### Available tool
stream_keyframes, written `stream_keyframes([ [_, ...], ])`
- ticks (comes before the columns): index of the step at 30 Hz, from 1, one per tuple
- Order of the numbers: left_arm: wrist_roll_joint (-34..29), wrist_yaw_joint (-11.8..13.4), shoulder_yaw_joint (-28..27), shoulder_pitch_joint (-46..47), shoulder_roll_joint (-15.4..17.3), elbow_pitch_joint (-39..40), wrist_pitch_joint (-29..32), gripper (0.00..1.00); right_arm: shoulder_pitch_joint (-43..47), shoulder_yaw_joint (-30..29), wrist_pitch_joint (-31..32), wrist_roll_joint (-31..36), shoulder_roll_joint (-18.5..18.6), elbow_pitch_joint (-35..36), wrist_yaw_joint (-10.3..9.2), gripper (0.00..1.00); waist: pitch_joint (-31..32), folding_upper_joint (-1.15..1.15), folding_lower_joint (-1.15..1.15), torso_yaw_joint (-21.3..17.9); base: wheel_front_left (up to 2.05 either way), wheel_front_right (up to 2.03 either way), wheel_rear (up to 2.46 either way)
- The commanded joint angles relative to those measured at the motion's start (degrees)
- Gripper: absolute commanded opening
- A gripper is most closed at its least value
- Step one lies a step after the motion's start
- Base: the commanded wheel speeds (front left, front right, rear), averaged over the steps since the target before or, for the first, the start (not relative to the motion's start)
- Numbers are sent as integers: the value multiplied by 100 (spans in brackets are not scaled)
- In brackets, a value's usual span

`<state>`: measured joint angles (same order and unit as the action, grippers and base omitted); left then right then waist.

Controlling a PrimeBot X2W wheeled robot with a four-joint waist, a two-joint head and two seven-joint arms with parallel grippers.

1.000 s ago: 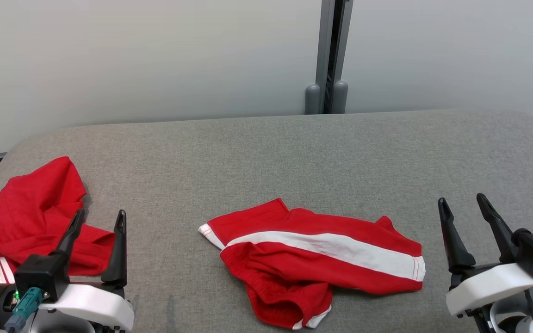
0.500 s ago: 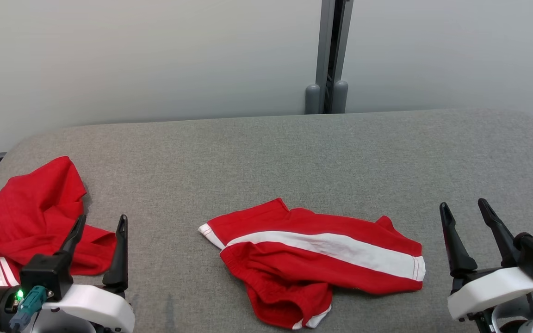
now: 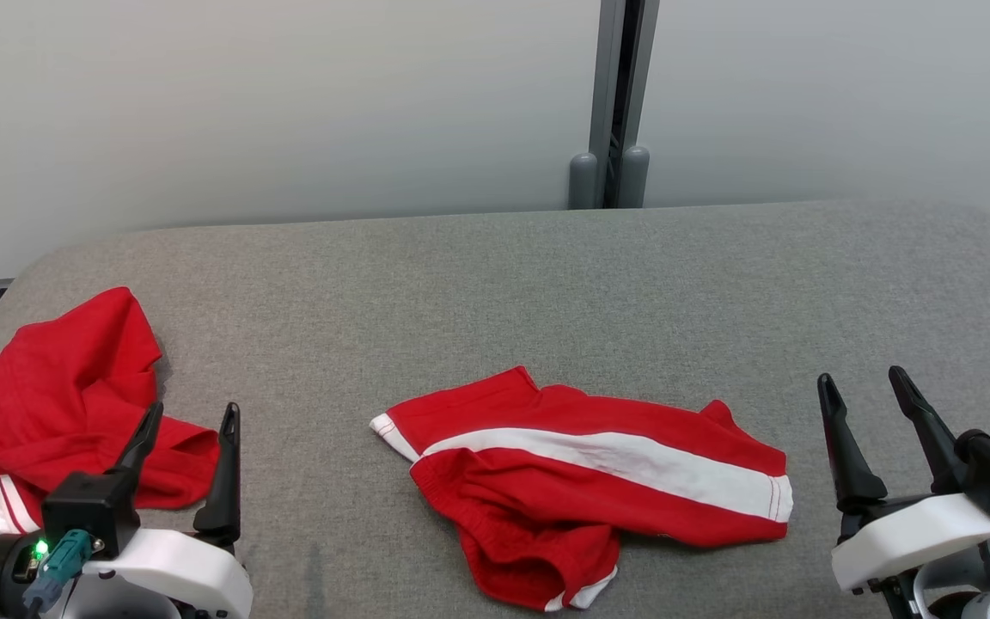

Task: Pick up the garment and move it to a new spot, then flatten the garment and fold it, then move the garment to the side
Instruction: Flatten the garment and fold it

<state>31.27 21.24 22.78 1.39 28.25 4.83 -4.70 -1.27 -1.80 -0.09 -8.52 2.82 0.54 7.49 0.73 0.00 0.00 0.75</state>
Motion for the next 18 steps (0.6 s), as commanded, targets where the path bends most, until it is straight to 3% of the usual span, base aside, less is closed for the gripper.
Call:
stream_keyframes([
  [1, 17, 34, -4, 63, 29, -19, 2, 100, -55, -19, -27, -4, 22, -17, 0, 100, 3, 0, 0, -1, 0, 0, 0],
  [10, 35, -54, 54, 305, -4, -37, 56, 100, -137, -3, -21, -21, 22, 44, 0, 100, -175, 0, 0, -28, 0, 0, 0],
  [18, 334, -608, 416, 1127, -281, -541, 643, 100, -322, 78, -53, -54, 21, 76, 0, 100, -683, 0, 0, -151, 0, 0, 0],
])
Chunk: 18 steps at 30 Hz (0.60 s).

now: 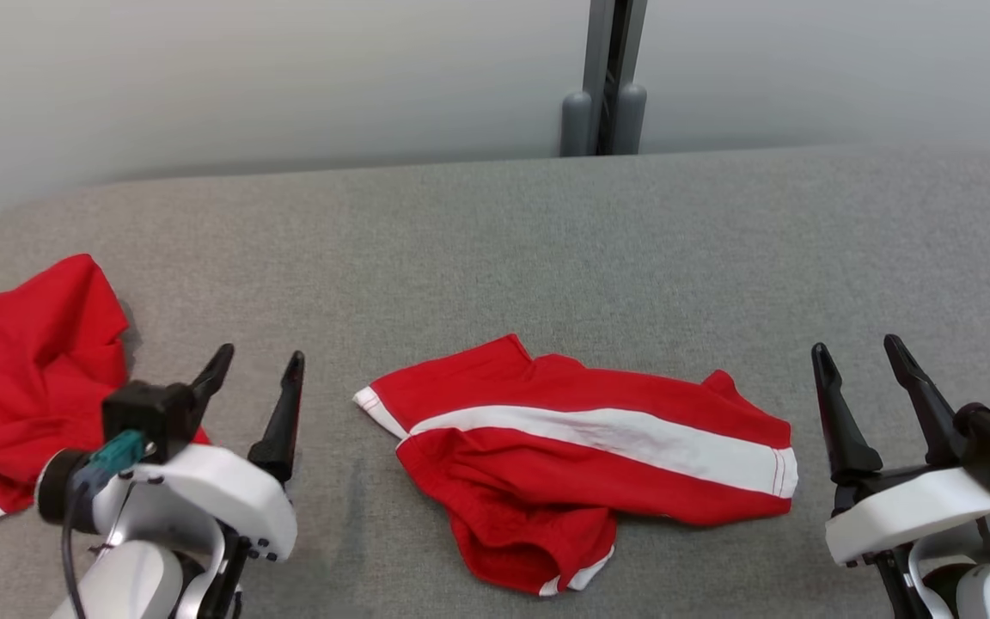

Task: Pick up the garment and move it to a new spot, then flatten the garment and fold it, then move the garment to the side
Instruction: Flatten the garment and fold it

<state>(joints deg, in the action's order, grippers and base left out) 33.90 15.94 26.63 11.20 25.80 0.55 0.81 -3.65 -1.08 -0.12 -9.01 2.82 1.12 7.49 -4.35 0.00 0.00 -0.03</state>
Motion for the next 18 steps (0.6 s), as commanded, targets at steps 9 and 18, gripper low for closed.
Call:
stream_keyframes([
  [9, 788, -717, 293, 769, -517, -1295, 894, 100, -314, 110, -180, -96, 22, -130, 0, 100, -584, 0, 0, -308, 0, 0, 0],
  [18, 1101, -1266, 564, 1046, -579, -2056, 1522, 100, -443, 117, -306, -157, 21, -309, 0, 100, -760, 0, 0, -437, 0, 0, 0],
])
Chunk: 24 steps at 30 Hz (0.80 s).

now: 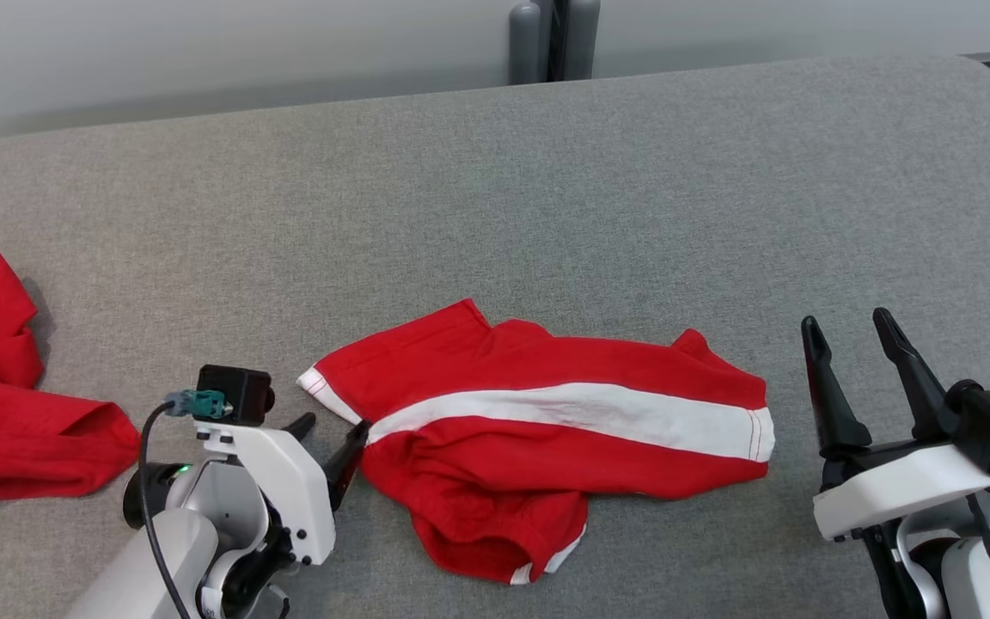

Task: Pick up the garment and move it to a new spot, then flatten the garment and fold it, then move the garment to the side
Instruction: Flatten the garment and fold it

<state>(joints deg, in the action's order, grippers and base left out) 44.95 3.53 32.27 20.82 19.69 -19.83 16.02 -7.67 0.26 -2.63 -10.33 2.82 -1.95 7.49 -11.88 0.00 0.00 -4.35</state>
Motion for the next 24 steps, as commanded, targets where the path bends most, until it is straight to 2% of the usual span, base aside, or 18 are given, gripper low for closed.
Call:
stream_keyframes([
  [1, 12, -69, 50, 82, 34, -61, 80, 100, -58, -13, -57, -40, 21, -20, 0, 100, -18, 0, 0, -10, 0, 0, 0],
  [7, 131, -266, 234, -22, -56, -33, 285, 100, -116, -3, -98, -89, 21, -119, 0, 100, -40, 0, 0, -16, 0, 0, 0],
  [15, 651, -538, 131, -278, -190, 351, 390, 100, -136, 2, -109, -146, 22, -186, 0, 100, -48, 0, 0, 5, 0, 0, 0],
  [22, 1147, -806, 236, -524, -222, 727, 782, 100, -122, 7, -96, -183, 21, -179, 0, 100, -62, 0, 0, 16, 0, 0, 0],
  [23, 1209, -832, 276, -548, -213, 769, 873, 95, -125, 10, -94, -196, 21, -179, 0, 100, -64, 0, 0, 18, 0, 0, 0],
  [24, 1257, -868, 329, -574, -193, 815, 971, 66, -129, 12, -96, -207, 21, -177, 0, 100, -68, 0, 0, 18, 0, 0, 0],
])
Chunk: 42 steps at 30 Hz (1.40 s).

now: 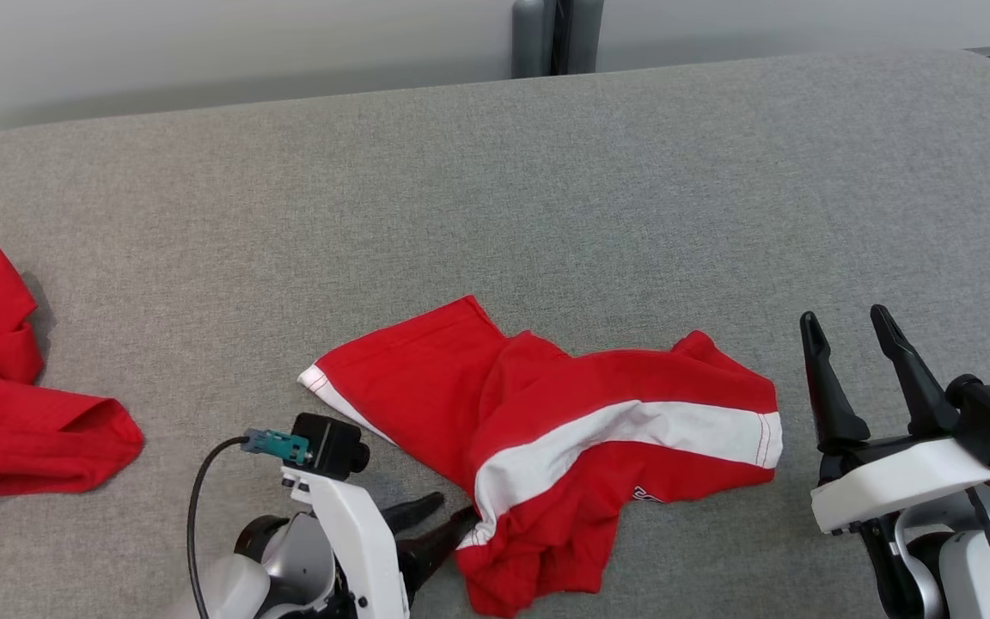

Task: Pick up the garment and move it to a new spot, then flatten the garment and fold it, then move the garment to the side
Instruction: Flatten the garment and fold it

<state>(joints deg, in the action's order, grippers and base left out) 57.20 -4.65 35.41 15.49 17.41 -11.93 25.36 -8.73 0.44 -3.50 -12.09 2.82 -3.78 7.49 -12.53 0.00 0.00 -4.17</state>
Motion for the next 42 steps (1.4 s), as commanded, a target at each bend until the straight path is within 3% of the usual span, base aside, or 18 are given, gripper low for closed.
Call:
stream_keyframes([
  [1, 88, -74, 57, -66, 43, 80, 107, 36, -30, -6, -13, -39, 22, 4, 0, 100, -5, 0, 0, 0, 0, 0, 0],
  [2, 131, -102, 98, -79, 52, 131, 174, 0, -39, -4, -16, -44, 22, 2, 0, 100, -6, 0, 0, -1, 0, 0, 0],
  [8, 222, -197, 176, -121, 91, 372, 138, 0, -67, -15, -50, -57, 22, -14, 0, 100, 0, 0, 0, -7, 0, 0, 0],
  [18, 144, -271, -256, 133, 341, 799, -699, 0, -81, -78, -77, -109, 21, -34, 0, 100, 52, 0, 0, 7, 0, 0, 0],
  [23, -170, -20, -784, 339, 391, 761, -1515, 0, -83, -109, -109, -61, 21, -36, 0, 100, 105, 0, 0, 23, 0, 0, 0],
  [24, -267, 44, -876, 368, 400, 743, -1680, 21, -78, -119, -115, -53, 21, -33, 0, 100, 126, 0, 0, 28, 0, 0, 0],
  [25, -346, 128, -972, 385, 398, 728, -1859, 78, -73, -129, -125, -38, 22, -29, 0, 100, 146, 0, 0, 36, 0, 0, 0],
  [26, -396, 222, -1104, 423, 369, 727, -2078, 100, -69, -143, -122, -19, 22, -23, 0, 100, 166, 0, 0, 46, 0, 0, 0],
  [32, -1164, 1065, -1644, 541, 345, 765, -3247, 100, -50, -204, -117, 91, 22, 38, 0, 100, 311, 0, 0, 128, 0, 0, 0],
  [37, -1767, 1643, -1748, 289, 423, 979, -3720, 100, 19, -232, -96, 211, 22, 105, 0, 100, 473, 0, 0, 207, 0, 0, 0],
  [42, -2184, 1989, -1782, -206, 563, 1359, -3903, 100, 120, -238, -75, 313, 21, 180, 0, 100, 644, 0, 0, 282, 0, 0, 0],
])
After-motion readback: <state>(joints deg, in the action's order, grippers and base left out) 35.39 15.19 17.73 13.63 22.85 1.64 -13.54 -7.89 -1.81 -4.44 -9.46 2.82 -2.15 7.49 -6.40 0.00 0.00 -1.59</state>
